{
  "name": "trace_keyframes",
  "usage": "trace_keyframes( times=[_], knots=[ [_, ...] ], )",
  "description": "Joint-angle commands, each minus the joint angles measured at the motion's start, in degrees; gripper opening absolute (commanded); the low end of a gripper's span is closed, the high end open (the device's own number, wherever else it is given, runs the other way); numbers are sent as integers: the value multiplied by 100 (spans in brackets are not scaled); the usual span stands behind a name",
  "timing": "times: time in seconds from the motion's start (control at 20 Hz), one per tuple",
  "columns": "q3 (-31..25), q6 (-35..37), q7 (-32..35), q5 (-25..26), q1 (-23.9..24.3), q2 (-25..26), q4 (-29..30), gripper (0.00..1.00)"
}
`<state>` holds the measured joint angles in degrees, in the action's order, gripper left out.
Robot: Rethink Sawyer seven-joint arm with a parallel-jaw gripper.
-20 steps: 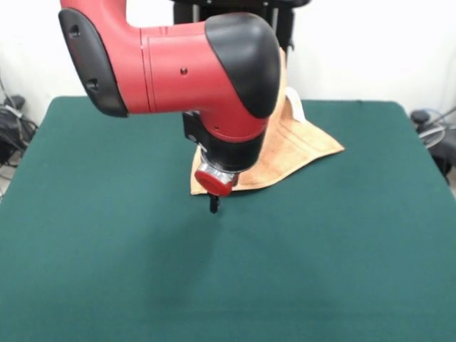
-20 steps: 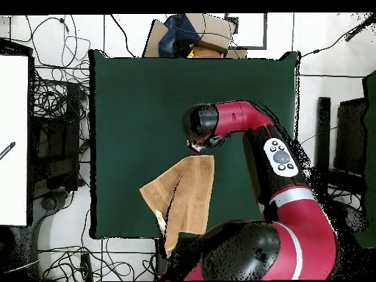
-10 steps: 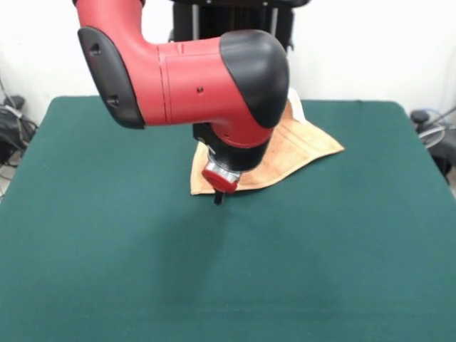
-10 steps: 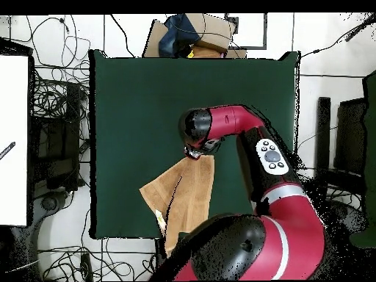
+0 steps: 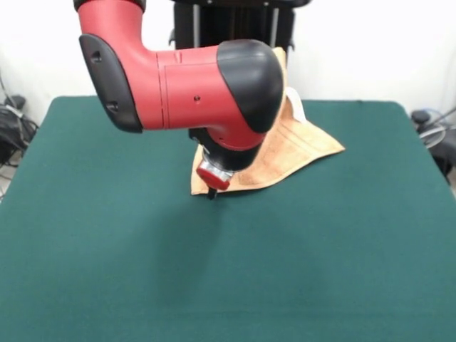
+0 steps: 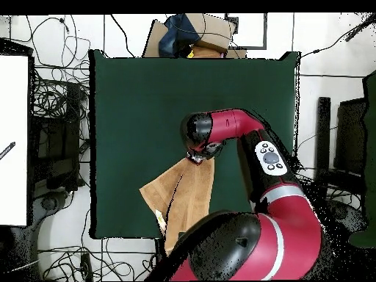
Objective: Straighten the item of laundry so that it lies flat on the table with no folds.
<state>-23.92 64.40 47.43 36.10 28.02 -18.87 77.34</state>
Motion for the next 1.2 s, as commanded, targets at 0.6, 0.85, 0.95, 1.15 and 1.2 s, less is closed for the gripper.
trace_keyframes(
  times=[0.6,0.85,0.95,1.15,1.2],
  knots=[
    [53,-18,-423,415,75,55,204,100],
    [31,-180,-364,424,115,146,178,100],
    [12,-293,-300,420,123,217,150,100],
    [-32,-516,-220,415,161,330,134,100],
    [-39,-543,-217,419,166,346,123,100]
  ],
)
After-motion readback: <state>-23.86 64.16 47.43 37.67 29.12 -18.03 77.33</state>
